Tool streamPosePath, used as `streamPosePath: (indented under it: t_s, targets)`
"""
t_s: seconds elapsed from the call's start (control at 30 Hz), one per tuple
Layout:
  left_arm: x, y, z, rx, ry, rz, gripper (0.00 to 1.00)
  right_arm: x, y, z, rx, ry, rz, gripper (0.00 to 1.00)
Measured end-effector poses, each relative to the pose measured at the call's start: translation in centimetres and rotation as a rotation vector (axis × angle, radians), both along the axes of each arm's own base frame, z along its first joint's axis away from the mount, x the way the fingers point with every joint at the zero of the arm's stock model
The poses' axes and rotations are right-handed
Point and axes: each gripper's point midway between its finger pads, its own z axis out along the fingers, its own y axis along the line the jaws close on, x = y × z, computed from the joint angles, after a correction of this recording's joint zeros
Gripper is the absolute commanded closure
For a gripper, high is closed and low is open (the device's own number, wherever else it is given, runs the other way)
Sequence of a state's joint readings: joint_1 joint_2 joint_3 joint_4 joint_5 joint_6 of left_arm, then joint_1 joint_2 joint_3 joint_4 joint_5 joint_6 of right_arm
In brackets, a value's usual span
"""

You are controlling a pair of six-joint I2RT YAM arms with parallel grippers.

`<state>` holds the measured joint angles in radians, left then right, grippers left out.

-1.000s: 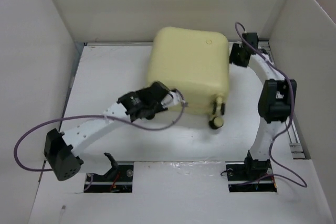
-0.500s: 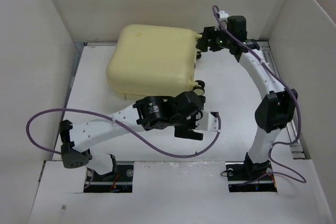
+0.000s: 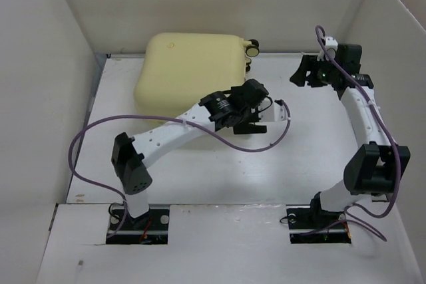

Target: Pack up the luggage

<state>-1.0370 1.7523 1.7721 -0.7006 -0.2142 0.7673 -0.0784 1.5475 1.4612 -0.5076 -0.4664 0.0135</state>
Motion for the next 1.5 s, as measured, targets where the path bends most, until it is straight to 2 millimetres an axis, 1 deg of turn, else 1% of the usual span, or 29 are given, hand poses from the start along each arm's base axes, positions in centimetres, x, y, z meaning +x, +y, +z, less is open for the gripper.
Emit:
streamPosePath:
  t_s: [0.07,0.17,0.23,0.3,0.37,0.4,0.43,0.53,0.57,0.6,0.7,0.73,0.77,0.83,0.87,0.9,0.93,0.97,1.0,1.03,1.07,1.1,1.13,1.17,1.2,1.23,1.33,1.43,1.5]
  targets:
    - [0.6,-1.3,-0.7,-0.002,0.026,-0.031,0.00,-1.3,-0.4,-1.8,0.013,0.028,0.008,0.25]
    - [1.2,-3.3,-2.1,0.000,0.078,-0.076,0.00,-4.0,-0.9,-5.4,0.031,0.104,0.003,0.25]
    - [1.7,-4.0,-3.4,0.010,0.114,-0.091,0.00,-5.6,-0.8,-7.1,0.041,0.145,0.006,0.25]
    - [2.5,-4.2,-4.8,0.025,0.142,-0.084,0.00,-6.7,-0.6,-7.9,0.043,0.159,0.012,0.25]
    - [3.7,-4.0,-6.1,0.041,0.158,-0.062,0.00,-7.4,-0.5,-7.9,0.043,0.148,0.018,0.25]
    - [4.5,-3.8,-6.7,0.048,0.163,-0.047,0.04,-7.6,-0.4,-7.8,0.043,0.131,0.025,0.25]
    - [5.2,-3.7,-7.2,0.053,0.169,-0.032,0.23,-7.7,-0.2,-7.6,0.044,0.115,0.032,0.25]
    - [6.5,-4.2,-8.2,0.050,0.188,-0.027,0.61,-8.0,0.1,-7.3,0.050,0.079,0.049,0.27]
    - [6.6,-4.3,-8.3,0.047,0.192,-0.026,0.98,-8.1,0.3,-7.4,0.052,0.067,0.055,0.27]
    - [6.6,-4.3,-8.2,0.047,0.196,-0.024,1.00,-8.3,0.4,-7.4,0.052,0.056,0.059,0.29]
    - [6.5,-4.3,-8.3,0.033,0.215,-0.024,1.00,-9.2,1.2,-8.0,0.051,0.024,0.078,0.32]
    - [6.4,-4.4,-8.2,0.021,0.220,-0.022,1.00,-9.5,1.8,-8.1,0.047,0.008,0.094,0.37]
    - [6.4,-4.4,-8.1,0.006,0.226,-0.020,1.00,-10.0,2.6,-8.2,0.037,-0.009,0.109,0.38]
    - [6.3,-4.7,-7.8,-0.034,0.241,-0.015,1.00,-11.0,5.2,-8.2,0.005,-0.059,0.155,0.42]
    - [6.1,-4.3,-7.7,-0.041,0.258,-0.030,1.00,-11.4,5.9,-8.0,-0.017,-0.102,0.143,0.51]
    - [5.9,-4.1,-7.5,-0.054,0.272,-0.030,1.00,-11.7,6.5,-7.8,-0.034,-0.152,0.130,0.56]
    - [5.8,-3.9,-7.2,-0.072,0.290,-0.015,1.00,-12.4,7.7,-7.5,-0.033,-0.210,0.145,0.61]
    - [5.7,-3.9,-7.1,-0.090,0.300,-0.010,1.00,-13.9,10.1,-7.4,-0.008,-0.268,0.194,0.64]
    - [5.5,-4.1,-6.9,-0.107,0.313,0.001,1.00,-15.6,12.3,-7.9,0.019,-0.300,0.243,0.69]
    - [5.2,-4.2,-7.0,-0.120,0.329,0.007,1.00,-17.3,14.2,-8.6,0.046,-0.330,0.288,0.70]
    - [5.2,-4.3,-7.0,-0.133,0.340,0.024,1.00,-18.7,15.5,-9.5,0.069,-0.356,0.318,0.70]
    - [5.2,-4.3,-6.9,-0.146,0.350,0.037,1.00,-19.1,16.0,-9.5,0.088,-0.393,0.310,0.60]
    - [5.2,-4.3,-6.9,-0.156,0.358,0.048,1.00,-20.8,17.0,-11.6,0.089,-0.372,0.346,0.52]
    - [5.2,-4.4,-6.9,-0.164,0.364,0.056,1.00,-21.3,17.3,-12.5,0.087,-0.378,0.343,0.46]
    - [5.2,-4.4,-6.9,-0.173,0.371,0.063,1.00,-21.7,17.5,-13.0,0.087,-0.387,0.336,0.37]
    - [5.2,-4.5,-6.9,-0.180,0.375,0.066,1.00,-21.8,17.7,-13.1,0.089,-0.406,0.328,0.36]
    - [5.2,-4.7,-6.8,-0.196,0.383,0.078,1.00,-21.6,19.0,-11.3,0.089,-0.506,0.329,0.30]
    - [5.2,-4.9,-6.5,-0.212,0.388,0.084,1.00,-20.7,21.7,-9.6,0.052,-0.576,0.368,0.30]
    - [5.2,-5.4,-6.0,-0.236,0.391,0.083,1.00,-19.4,23.7,-8.8,0.037,-0.617,0.372,0.37]
